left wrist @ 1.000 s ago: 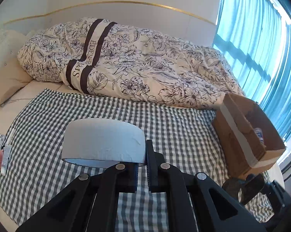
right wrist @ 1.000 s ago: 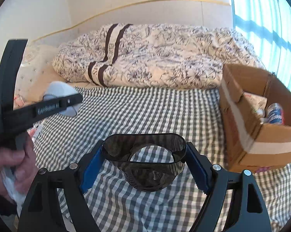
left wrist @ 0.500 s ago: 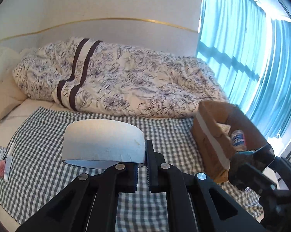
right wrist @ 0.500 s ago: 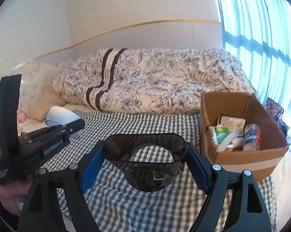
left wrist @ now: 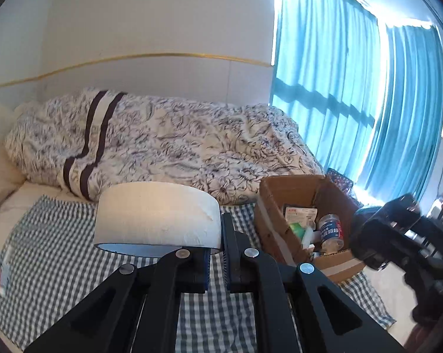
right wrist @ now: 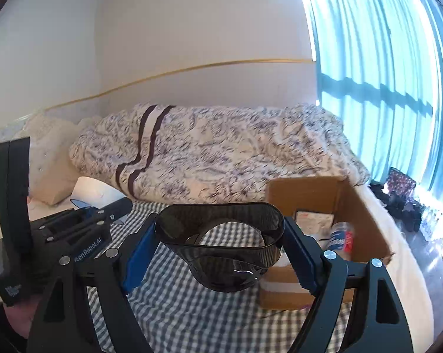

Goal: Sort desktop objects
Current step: 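Carry the tape roll and eye mask with both grippers over the box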

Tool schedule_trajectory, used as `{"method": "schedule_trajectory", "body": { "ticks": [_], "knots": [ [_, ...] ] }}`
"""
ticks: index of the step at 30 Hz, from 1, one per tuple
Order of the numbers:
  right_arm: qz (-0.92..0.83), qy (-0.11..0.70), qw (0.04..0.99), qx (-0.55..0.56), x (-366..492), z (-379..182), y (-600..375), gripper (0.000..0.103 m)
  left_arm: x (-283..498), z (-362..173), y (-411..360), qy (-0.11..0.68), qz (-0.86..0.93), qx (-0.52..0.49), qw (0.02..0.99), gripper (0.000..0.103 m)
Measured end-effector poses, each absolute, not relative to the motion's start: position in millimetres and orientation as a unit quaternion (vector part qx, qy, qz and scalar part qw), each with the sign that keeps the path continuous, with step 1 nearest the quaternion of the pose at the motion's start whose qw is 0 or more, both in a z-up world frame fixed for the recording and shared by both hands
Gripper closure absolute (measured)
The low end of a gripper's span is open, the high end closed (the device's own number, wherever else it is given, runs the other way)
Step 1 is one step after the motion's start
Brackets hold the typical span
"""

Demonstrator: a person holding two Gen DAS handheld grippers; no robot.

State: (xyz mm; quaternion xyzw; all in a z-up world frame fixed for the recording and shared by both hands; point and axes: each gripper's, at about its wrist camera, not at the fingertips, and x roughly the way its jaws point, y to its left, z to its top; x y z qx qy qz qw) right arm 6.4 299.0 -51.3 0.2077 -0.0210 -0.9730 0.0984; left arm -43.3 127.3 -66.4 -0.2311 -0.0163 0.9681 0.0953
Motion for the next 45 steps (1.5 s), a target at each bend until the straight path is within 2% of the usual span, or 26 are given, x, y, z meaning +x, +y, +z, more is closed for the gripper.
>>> {"method": "schedule_trajectory", "body": {
  "ticks": [27, 45],
  "knots": [
    [-0.98, -0.05, 0.008, 0.194, -39, -40, 440, 0.022, -94, -54, 266, 0.014, 0.951, -0.237, 0.199, 0.096],
    [-0.963, -0.035, 0.029, 0.266, -102, -82, 463, 0.022, -182, -81, 320, 0.031, 0.914, -0.301, 0.269, 0.096]
  ]
}}
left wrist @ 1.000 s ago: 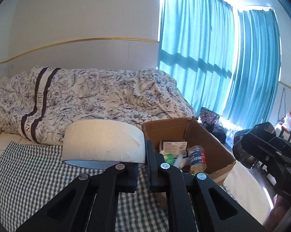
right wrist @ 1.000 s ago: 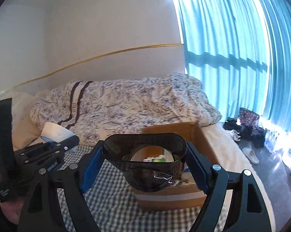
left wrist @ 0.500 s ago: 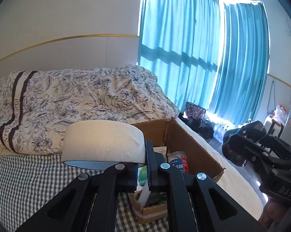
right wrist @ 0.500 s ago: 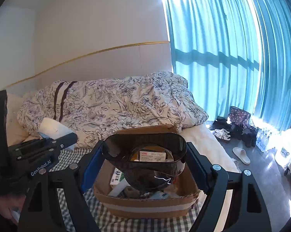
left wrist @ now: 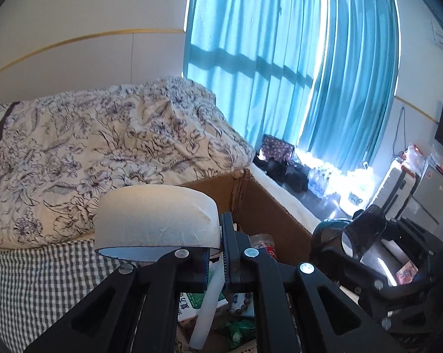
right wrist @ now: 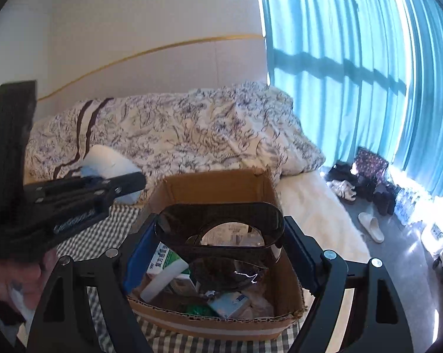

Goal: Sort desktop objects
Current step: 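Carry the tape roll and eye mask with both grippers over the box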

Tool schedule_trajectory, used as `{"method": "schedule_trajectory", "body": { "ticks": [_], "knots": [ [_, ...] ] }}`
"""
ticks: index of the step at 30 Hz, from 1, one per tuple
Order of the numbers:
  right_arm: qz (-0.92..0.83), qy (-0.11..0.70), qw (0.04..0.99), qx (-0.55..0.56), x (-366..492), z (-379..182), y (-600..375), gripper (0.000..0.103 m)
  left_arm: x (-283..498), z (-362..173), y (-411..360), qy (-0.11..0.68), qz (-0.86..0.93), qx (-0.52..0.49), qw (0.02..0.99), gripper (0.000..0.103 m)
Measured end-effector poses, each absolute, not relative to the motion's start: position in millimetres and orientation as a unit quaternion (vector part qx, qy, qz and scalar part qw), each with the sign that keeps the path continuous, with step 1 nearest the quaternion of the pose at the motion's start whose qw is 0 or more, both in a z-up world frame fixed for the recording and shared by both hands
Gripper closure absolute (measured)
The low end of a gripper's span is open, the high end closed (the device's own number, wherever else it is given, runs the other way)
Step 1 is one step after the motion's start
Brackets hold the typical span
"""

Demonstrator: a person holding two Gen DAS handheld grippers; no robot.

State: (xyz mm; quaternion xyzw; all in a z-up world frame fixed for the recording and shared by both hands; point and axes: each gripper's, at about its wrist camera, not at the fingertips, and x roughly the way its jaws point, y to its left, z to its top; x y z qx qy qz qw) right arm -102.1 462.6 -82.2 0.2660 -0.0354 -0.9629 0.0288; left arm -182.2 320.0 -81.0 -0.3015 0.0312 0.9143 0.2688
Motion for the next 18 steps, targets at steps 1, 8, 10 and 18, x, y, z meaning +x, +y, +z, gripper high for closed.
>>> {"method": "schedule_trajectory", "body": {
  "ticks": [1, 8, 10, 18],
  "knots": [
    [-0.961, -0.034, 0.031, 0.274, -106, -87, 463, 0.022, -188, -85, 321, 0.03, 0.911, -0.309, 0.27, 0.096],
    [-0.95, -0.026, 0.043, 0.309, -121, -112, 460, 0.022, -212, -110, 332, 0.029, 0.891, -0.348, 0.289, 0.096],
    [-0.947, -0.022, 0.044, 0.316, -124, -119, 459, 0.022, -216, -116, 336, 0.031, 0.887, -0.357, 0.292, 0.096],
    [-0.94, -0.012, 0.041, 0.339, -129, -138, 454, 0.022, -233, -134, 342, 0.019, 0.877, -0.383, 0.289, 0.09]
  ]
}}
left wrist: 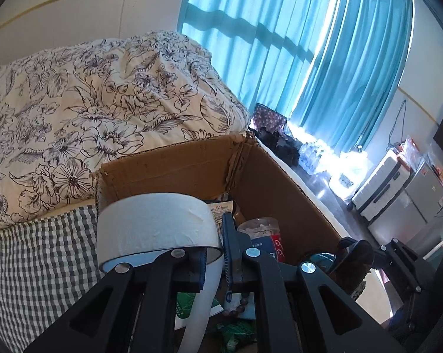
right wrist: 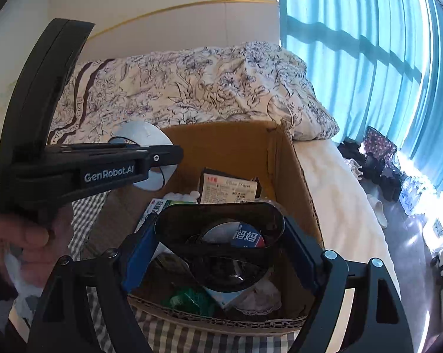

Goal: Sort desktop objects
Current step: 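Carry the tape roll and eye mask with both grippers over the box, then open both grippers to drop the tape roll and eye mask into the box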

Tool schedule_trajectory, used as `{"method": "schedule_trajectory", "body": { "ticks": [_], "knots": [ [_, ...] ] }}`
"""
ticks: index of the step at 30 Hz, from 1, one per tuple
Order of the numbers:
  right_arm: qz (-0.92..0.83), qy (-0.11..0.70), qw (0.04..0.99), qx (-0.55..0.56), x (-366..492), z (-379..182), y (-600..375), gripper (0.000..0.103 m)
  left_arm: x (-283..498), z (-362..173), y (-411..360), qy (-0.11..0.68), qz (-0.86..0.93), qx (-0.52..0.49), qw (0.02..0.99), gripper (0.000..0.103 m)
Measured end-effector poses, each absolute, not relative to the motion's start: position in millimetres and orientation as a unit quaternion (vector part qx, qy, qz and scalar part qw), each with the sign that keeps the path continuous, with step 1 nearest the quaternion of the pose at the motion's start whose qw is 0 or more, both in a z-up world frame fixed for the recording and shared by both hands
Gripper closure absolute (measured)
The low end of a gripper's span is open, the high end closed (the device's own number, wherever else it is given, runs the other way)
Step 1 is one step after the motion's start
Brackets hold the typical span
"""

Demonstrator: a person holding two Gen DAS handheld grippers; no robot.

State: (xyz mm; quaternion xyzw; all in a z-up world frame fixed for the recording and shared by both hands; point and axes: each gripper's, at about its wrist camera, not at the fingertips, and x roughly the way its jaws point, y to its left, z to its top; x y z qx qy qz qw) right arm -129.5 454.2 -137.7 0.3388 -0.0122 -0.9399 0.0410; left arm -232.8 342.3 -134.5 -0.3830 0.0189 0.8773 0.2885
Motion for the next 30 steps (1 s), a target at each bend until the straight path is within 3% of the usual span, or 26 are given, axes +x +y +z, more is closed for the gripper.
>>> {"method": "schedule_trajectory", "body": {
  "ticks": [1, 3, 5, 15, 30],
  "knots": [
    [-0.94, -0.013, 0.04, 0.339, -129, -138, 454, 0.022, -234, -136, 343, 0.021, 0.877, -0.385, 0.286, 0.086],
    [-0.94, -0.015, 0.041, 0.338, -128, -138, 455, 0.021, -234, -136, 344, 0.019, 0.876, -0.387, 0.286, 0.061],
    [-0.939, -0.018, 0.041, 0.34, -129, -138, 456, 0.02, -233, -134, 342, 0.013, 0.878, -0.383, 0.287, 0.05],
    [-0.943, -0.027, 0.033, 0.331, -121, -125, 452, 0.02, -222, -110, 336, 0.009, 0.883, -0.364, 0.295, 0.029],
    [-0.954, -0.024, 0.016, 0.298, -87, -80, 438, 0.016, -178, -45, 292, 0.005, 0.918, -0.296, 0.263, 0.022]
  ]
}}
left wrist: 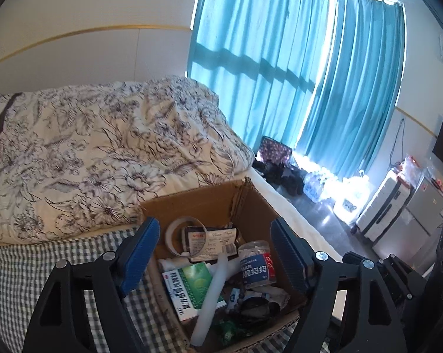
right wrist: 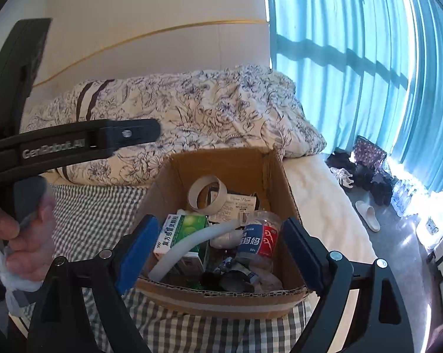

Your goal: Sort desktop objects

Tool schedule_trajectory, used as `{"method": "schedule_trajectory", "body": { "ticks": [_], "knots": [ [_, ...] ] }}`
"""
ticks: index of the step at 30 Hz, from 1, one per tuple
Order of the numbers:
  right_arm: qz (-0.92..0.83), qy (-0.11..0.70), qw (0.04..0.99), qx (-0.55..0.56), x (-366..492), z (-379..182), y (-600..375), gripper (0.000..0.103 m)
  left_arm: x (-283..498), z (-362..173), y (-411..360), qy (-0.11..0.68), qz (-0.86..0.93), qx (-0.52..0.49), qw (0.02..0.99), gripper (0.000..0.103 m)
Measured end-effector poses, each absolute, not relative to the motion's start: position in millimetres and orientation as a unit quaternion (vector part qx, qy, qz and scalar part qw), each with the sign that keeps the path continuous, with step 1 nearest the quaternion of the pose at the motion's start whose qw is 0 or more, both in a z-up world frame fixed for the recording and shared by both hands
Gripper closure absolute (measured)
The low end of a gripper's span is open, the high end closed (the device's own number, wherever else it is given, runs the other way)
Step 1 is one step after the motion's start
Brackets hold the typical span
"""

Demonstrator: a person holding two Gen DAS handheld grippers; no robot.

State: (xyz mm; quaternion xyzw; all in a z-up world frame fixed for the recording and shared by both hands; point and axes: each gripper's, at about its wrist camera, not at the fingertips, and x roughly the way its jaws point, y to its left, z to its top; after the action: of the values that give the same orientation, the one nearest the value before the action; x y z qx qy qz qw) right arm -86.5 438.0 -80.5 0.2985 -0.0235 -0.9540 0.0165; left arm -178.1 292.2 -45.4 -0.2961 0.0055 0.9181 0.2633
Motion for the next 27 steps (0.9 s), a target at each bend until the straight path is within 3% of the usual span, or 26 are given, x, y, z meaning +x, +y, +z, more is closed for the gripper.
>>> {"method": "schedule_trajectory", "body": {
  "ticks": [5, 12, 19, 22, 27],
  "knots": [
    [-0.958, -0.026, 0.009, 0.285, -75, -62, 429, 0.016, -158, -22, 264, 0.006, 0.935, -0.264, 0.239, 0.02],
    [-0.968, -0.024, 0.009, 0.251, -55, -32, 409, 0.009, -121, 10, 223, 0.012, 0.957, -0.206, 0.203, 0.004],
    [-0.974, -0.013, 0.02, 0.226, -39, -7, 381, 0.008, -88, 37, 180, 0.005, 0.971, -0.168, 0.171, 0.0],
    [-0.977, -0.004, 0.021, 0.212, -31, 3, 366, 0.001, -77, 47, 159, -0.001, 0.975, -0.164, 0.15, 0.0],
    [-0.98, 0.007, 0.028, 0.195, -24, 18, 347, 0.0, -57, 62, 129, -0.001, 0.982, -0.149, 0.12, 0.0]
  ]
}}
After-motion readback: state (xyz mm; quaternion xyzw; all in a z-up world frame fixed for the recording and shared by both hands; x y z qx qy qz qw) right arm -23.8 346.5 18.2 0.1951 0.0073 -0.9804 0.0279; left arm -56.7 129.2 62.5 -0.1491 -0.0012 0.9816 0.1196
